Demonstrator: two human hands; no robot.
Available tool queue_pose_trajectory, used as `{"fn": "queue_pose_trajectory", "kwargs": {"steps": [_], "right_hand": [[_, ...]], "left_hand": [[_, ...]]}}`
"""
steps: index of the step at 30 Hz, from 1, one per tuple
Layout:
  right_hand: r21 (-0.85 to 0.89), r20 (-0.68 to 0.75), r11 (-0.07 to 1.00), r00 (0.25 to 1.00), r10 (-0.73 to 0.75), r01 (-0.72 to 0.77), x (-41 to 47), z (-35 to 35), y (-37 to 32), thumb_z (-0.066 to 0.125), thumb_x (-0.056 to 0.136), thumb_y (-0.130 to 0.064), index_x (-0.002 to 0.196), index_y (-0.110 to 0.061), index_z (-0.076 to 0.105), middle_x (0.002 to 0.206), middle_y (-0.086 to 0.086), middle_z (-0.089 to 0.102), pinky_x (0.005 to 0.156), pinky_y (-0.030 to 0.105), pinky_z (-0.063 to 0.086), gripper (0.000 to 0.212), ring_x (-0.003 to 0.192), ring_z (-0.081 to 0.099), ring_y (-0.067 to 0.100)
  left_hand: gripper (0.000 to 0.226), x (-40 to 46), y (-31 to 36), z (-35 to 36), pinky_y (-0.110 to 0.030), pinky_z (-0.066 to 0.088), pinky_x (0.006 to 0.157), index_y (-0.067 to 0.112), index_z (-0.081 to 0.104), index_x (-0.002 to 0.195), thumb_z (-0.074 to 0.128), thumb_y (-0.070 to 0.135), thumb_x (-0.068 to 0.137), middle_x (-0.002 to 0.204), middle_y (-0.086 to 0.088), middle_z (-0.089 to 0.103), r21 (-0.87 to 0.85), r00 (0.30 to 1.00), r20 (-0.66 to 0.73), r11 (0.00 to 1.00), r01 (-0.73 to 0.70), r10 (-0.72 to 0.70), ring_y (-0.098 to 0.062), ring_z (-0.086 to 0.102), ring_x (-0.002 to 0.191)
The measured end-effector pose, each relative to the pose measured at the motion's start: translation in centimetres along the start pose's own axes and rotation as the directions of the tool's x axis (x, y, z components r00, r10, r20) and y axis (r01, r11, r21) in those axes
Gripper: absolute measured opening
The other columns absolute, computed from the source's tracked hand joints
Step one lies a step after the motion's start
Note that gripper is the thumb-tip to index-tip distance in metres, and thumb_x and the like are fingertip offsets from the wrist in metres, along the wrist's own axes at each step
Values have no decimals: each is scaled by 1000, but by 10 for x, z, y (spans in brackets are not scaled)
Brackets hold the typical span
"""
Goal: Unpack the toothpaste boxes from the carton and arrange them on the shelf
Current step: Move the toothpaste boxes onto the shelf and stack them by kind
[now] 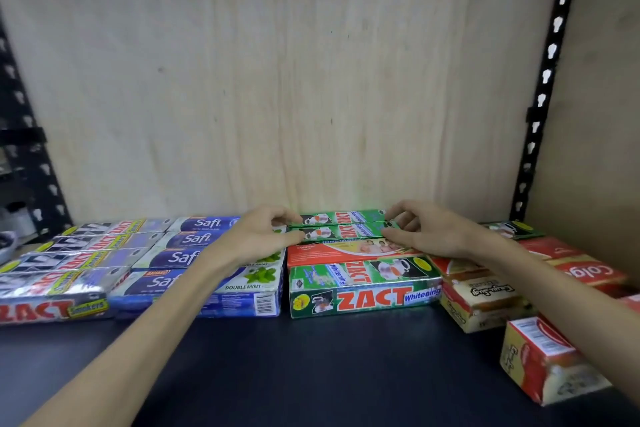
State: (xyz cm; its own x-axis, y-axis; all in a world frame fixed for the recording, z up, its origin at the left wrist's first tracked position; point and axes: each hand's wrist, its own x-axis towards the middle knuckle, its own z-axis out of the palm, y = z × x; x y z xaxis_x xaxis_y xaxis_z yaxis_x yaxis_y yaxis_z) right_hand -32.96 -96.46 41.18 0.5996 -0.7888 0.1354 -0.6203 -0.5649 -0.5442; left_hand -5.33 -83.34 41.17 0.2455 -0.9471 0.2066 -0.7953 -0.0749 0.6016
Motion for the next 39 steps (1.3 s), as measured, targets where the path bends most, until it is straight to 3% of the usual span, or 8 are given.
{"fn": "queue_pose_trajectory", "kwargs": {"steps": [4, 15, 22, 25, 28, 31, 34, 39], "right_hand": [[-22, -12, 1000, 1000, -16, 15, -3, 0, 0, 64, 91, -51, 133, -32, 51, 115, -6, 63, 78, 25, 57, 48, 100, 64, 8], [-14, -94, 999, 995, -35, 34, 1, 4, 1, 71, 85, -53, 135, -31, 49, 96, -14, 62, 73, 26, 59, 59, 89, 67, 8], [-152, -9, 986, 998, -65, 63, -3, -11, -8, 66, 88, -56, 137, -25, 48, 123, -3, 66, 83, 28, 57, 61, 101, 64, 13], [-201, -76, 973, 988, -133, 115, -20, -21, -19, 60, 91, -59, 134, -26, 53, 128, -4, 62, 97, 37, 51, 55, 115, 59, 16], [-301, -35, 936, 979, -203, 183, -49, -19, -25, 52, 85, -75, 134, -32, 57, 132, -11, 62, 109, 43, 37, 65, 123, 54, 13], [-439, 66, 887, 990, -128, 144, -72, -4, -19, 43, 69, -95, 144, -41, 45, 141, -10, 53, 110, 43, 24, 93, 136, 38, 17], [-433, 48, 897, 996, -77, 91, -77, 5, -3, 33, 51, -106, 148, -48, 29, 147, -6, 41, 115, 54, 25, 113, 140, 25, 29], [-429, 15, 899, 996, -88, 86, -75, 6, 13, 32, 50, -107, 148, -51, 23, 147, -8, 45, 113, 55, 27, 113, 140, 25, 29]], "left_hand": [[27, -4, -1, 1, -11, 37, 76, 25, 72, 114, 73, 37, 90, 114, 14, 64, 30, 996, -63, 998, -56, 57, -3, 56, 109], [28, -1, 6, 5, -24, 38, 92, 23, 67, 122, 67, 32, 96, 134, 1, 62, 97, 998, -52, 995, -18, 23, -13, 54, 122], [25, -25, 20, 2, -25, 38, 89, 26, 74, 113, 63, 41, 96, 118, 13, 66, 100, 974, -130, 980, -172, 185, -6, 57, 113], [45, -42, 22, 7, -31, 43, 95, 35, 75, 112, 55, 68, 89, 112, 19, 70, 182, 955, -105, 949, -256, 278, -2, 58, 108], [82, -59, 26, 18, -41, 22, 118, 40, 64, 130, 36, 93, 74, 132, 23, 61, 437, 957, -23, 864, -249, 288, -4, 45, 131], [97, -74, 29, 28, -51, -8, 123, 37, 47, 147, 38, 95, 70, 156, 23, 37, 520, 967, 14, 825, -223, 253, -2, 15, 150], [103, -78, 28, 32, -56, -14, 121, 38, 44, 150, 32, 99, 68, 164, 15, 25, 584, 961, 11, 778, -232, 277, -6, 2, 153], [98, -86, 32, 39, -57, -14, 121, 32, 49, 148, 33, 95, 74, 158, 17, 37, 604, 947, 2, 754, -257, 321, -5, 6, 153]]}}
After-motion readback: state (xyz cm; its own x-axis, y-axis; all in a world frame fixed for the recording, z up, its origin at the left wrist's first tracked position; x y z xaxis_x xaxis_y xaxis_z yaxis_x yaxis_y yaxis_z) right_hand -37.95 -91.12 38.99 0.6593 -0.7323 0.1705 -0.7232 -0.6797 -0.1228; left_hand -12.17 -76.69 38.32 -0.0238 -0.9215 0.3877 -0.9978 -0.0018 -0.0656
